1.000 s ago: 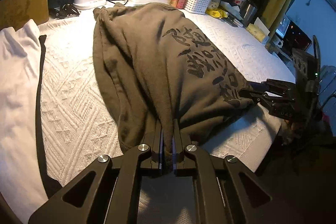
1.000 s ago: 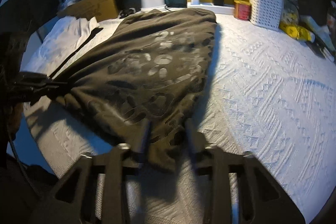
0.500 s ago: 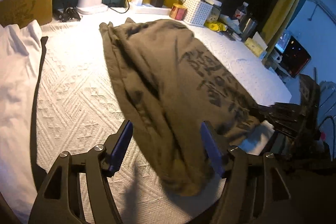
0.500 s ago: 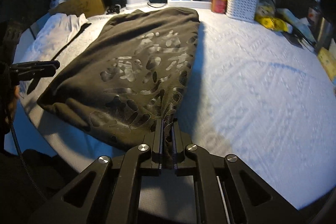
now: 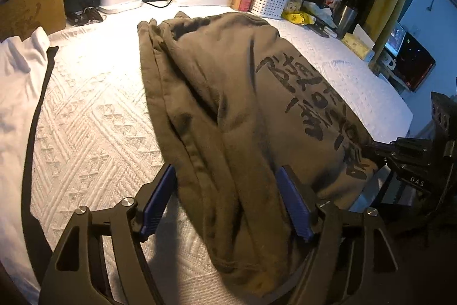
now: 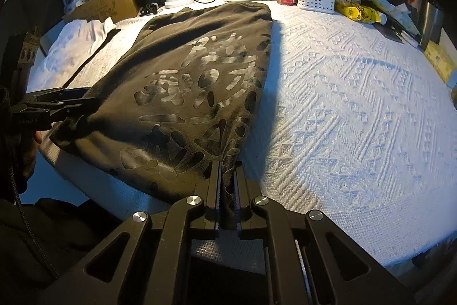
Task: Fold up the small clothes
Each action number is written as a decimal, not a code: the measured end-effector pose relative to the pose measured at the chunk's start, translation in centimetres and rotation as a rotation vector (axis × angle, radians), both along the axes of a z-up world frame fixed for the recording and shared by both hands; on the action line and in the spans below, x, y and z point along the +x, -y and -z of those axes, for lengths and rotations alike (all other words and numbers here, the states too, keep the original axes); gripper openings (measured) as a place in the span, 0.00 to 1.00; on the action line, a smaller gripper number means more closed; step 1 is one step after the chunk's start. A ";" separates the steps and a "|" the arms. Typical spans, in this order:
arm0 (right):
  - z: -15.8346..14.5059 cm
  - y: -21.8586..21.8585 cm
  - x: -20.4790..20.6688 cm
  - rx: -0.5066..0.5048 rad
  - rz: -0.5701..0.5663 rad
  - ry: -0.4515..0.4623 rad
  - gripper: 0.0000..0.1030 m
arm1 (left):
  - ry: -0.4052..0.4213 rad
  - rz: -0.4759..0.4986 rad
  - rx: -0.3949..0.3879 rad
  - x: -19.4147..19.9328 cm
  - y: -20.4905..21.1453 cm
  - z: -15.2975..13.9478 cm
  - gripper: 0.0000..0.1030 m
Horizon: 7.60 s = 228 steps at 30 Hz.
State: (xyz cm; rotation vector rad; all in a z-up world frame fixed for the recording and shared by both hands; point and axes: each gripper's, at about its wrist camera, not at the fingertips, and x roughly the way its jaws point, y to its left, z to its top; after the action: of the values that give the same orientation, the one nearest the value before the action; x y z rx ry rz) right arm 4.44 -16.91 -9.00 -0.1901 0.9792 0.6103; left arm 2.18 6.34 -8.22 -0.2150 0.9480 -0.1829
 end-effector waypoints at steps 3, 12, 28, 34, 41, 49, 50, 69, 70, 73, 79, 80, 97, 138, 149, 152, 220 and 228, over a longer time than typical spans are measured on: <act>-0.1 -0.1 0.2 0.001 0.006 -0.018 0.09 | -0.008 -0.007 -0.001 -0.1 0.0 -0.1 0.73; -0.1 0.3 0.2 0.011 0.005 -0.015 0.51 | -0.027 0.017 0.085 -0.4 1.8 0.1 0.81; -1.4 0.0 3.7 0.040 -0.009 0.018 0.54 | -0.012 -0.090 0.049 2.0 -0.4 -1.7 0.81; -1.5 -0.9 6.1 0.049 -0.014 0.013 0.54 | -0.019 -0.112 0.069 5.1 -1.4 -1.6 0.81; -1.1 -1.7 8.7 0.044 -0.012 0.001 0.54 | 0.009 -0.095 0.110 8.4 -2.1 -1.9 0.81; -0.7 -2.6 11.6 0.044 -0.014 -0.006 0.54 | 0.056 -0.029 0.198 12.5 -2.1 -1.9 0.81; -0.6 -2.7 12.0 0.042 -0.016 -0.006 0.54 | 0.062 -0.020 0.213 13.1 -2.1 -1.9 0.78; 0.3 -4.5 17.0 0.030 -0.016 -0.010 0.54 | 0.035 0.039 0.211 19.5 -5.5 0.6 0.06; 0.3 -4.6 17.3 0.029 -0.015 -0.009 0.54 | 0.034 0.037 0.195 19.5 -5.8 0.6 0.06; 0.3 -4.7 18.2 0.023 -0.013 -0.005 0.54 | 0.026 0.045 0.189 19.3 -5.7 0.6 0.06; -0.1 -5.4 20.2 0.049 -0.013 0.003 0.54 | -0.011 -0.011 0.149 19.4 -6.4 0.0 0.30; -0.1 -5.5 20.5 0.054 -0.012 0.003 0.54 | -0.013 -0.027 0.158 19.3 -6.4 -0.1 0.56; 1.5 -9.4 25.1 0.113 -0.067 -0.083 0.56 | -0.014 -0.049 0.076 18.5 -6.9 0.9 0.81; 0.6 -12.0 22.0 0.106 -0.185 0.032 0.22 | 0.079 0.112 0.162 17.1 0.4 -0.3 0.21; -3.0 -10.7 18.9 0.149 -0.177 0.118 0.21 | 0.180 0.077 0.147 14.4 1.1 -3.6 0.19; -4.1 -10.4 17.9 0.157 -0.176 0.148 0.20 | 0.209 0.065 0.139 13.8 1.2 -4.4 0.19; -26.6 -13.5 -5.1 0.461 -0.517 0.722 0.20 | 0.711 -0.154 0.277 -8.7 -6.5 -22.9 0.17; -26.5 -15.2 -8.1 0.491 -0.602 0.690 0.20 | 0.671 -0.193 0.316 -11.3 -7.8 -22.7 0.17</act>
State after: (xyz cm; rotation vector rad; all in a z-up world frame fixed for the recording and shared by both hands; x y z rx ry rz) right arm -3.65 -1.70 17.45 -0.2346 0.0701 1.2135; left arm -9.09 14.18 14.44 0.0520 0.2758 0.0760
